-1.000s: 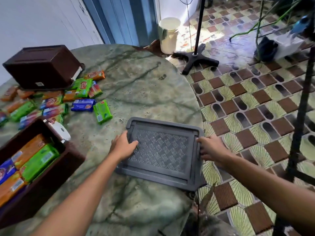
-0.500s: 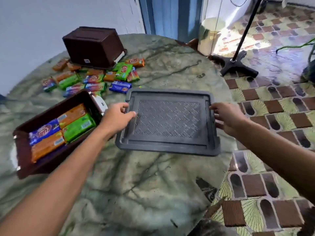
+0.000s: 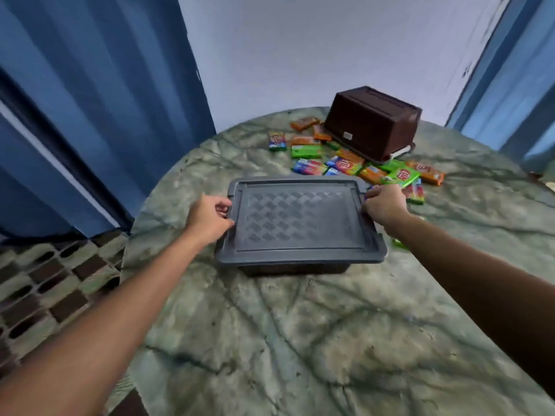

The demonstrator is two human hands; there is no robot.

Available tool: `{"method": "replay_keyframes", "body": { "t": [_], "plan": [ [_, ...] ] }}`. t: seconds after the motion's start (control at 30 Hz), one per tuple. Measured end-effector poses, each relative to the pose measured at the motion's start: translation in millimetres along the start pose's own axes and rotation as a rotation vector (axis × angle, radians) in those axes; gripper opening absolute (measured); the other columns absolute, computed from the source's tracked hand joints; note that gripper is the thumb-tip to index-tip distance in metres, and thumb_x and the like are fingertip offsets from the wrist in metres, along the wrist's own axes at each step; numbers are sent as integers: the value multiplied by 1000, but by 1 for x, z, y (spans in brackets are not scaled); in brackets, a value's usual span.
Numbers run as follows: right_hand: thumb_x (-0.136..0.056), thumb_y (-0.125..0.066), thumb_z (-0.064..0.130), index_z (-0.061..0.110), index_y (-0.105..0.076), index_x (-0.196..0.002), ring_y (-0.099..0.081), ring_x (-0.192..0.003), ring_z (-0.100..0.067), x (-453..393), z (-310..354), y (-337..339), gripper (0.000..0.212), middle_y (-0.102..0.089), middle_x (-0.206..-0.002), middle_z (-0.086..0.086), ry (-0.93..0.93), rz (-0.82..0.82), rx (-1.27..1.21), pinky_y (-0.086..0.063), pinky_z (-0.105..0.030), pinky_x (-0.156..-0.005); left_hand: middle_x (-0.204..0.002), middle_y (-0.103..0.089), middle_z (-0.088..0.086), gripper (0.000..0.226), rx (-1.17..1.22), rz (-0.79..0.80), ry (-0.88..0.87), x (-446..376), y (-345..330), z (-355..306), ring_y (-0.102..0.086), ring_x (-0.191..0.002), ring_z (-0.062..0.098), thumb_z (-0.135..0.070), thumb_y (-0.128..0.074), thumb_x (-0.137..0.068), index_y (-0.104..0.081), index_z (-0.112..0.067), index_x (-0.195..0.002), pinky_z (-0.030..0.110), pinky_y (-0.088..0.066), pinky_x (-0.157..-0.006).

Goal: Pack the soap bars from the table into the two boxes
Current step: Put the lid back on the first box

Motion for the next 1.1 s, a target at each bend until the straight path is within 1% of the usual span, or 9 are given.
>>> {"method": "replay_keyframes", "body": {
  "t": [0.1, 0.23, 0.4, 0.5, 0.7, 0.9, 0.97, 1.03, 1.1],
  "plan": [
    [-74, -58, -5, -4, -70, -83, -54, -76, -22, -8, 9, -16, 15, -58, -76, -11, 47, -18, 93, -45, -33, -67, -103, -70, 12, 38, -49, -6, -8, -8, -7, 11, -64, -88, 22, 2, -75, -72, -68, -2, -109, 25, -48, -79],
    [-74, -55, -6, 3, -66, -73, -54, -76, -27, -16, 15, -32, 14, -59, -75, -15, 98, -19, 222, -42, -32, -65, -106, -71, 12, 36, -91, -46, -10, -20, -9, 19, -66, -97, 25, -1, -73, -73, -70, -5, -109, 31, -51, -88],
    [-77, -59, -5, -3, -71, -94, -60, -85, -30, -27, 14, -35, 21, -66, -91, -16, 113, -49, 254, -48, -34, -70, -108, -71, 10, 37, -49, -42, -2, -30, -11, 22, -66, -96, 21, -4, -76, -74, -69, -5, -111, 28, -50, -91],
    [-78, -60, -6, -1, -71, -91, -60, -83, -29, -27, 15, -30, 18, -67, -92, -15, 113, -53, 269, -48, -34, -69, -107, -71, 10, 37, -44, -30, -29, -31, -14, 21, -66, -94, 21, -6, -78, -73, -70, -4, -109, 25, -49, -89],
    [-78, -64, -6, -1, -73, -91, -62, -93, -28, -22, -1, -26, 17, -68, -98, -14, 34, -39, 83, -53, -46, -86, -102, -72, 9, 37, 41, -56, 26, -29, -16, 26, -65, -86, 17, -3, -81, -69, -71, -3, -105, 23, -48, -85],
    [-84, -65, 8, 6, -70, -104, -60, -105, -28, -8, -17, -33, 20, -68, -108, -11, 73, -131, 39, -47, -37, -92, -104, -70, 8, 43, 79, -88, 41, -23, -19, 36, -60, -84, 16, -8, -84, -67, -71, -8, -107, 25, -49, -84],
    [-83, -68, 21, 13, -64, -112, -50, -115, -31, -5, -19, -32, 31, -59, -119, -10, 38, -223, 146, -43, -42, -95, -111, -61, 7, 61, 74, -122, 128, -22, -17, 43, -57, -92, 19, -17, -86, -66, -61, -12, -122, 31, -49, -88],
    [-80, -70, 36, 11, -57, -122, -50, -115, -32, -7, -30, -31, 50, -56, -124, -12, -120, -208, 131, -44, -44, -94, -113, -58, 8, 70, 212, -22, 307, -20, -22, 55, -59, -96, 23, -22, -83, -70, -49, -11, -131, 37, -51, -89],
    [-81, -69, 44, 1, -60, -112, -60, -95, -29, -8, -39, -37, 54, -64, -109, -13, -275, -91, -25, -49, -41, -80, -98, -65, 10, 34, 422, 112, 425, -14, -33, 58, -60, -86, 23, -18, -74, -80, -61, -6, -109, 30, -51, -75]
  ]
}}
Point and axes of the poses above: each hand's wrist, its own x-axis away from the middle knuckle, its own y-axis out of the back of the hand, z = x × y, the point moved 5 cm from there along -x, towards the middle knuckle
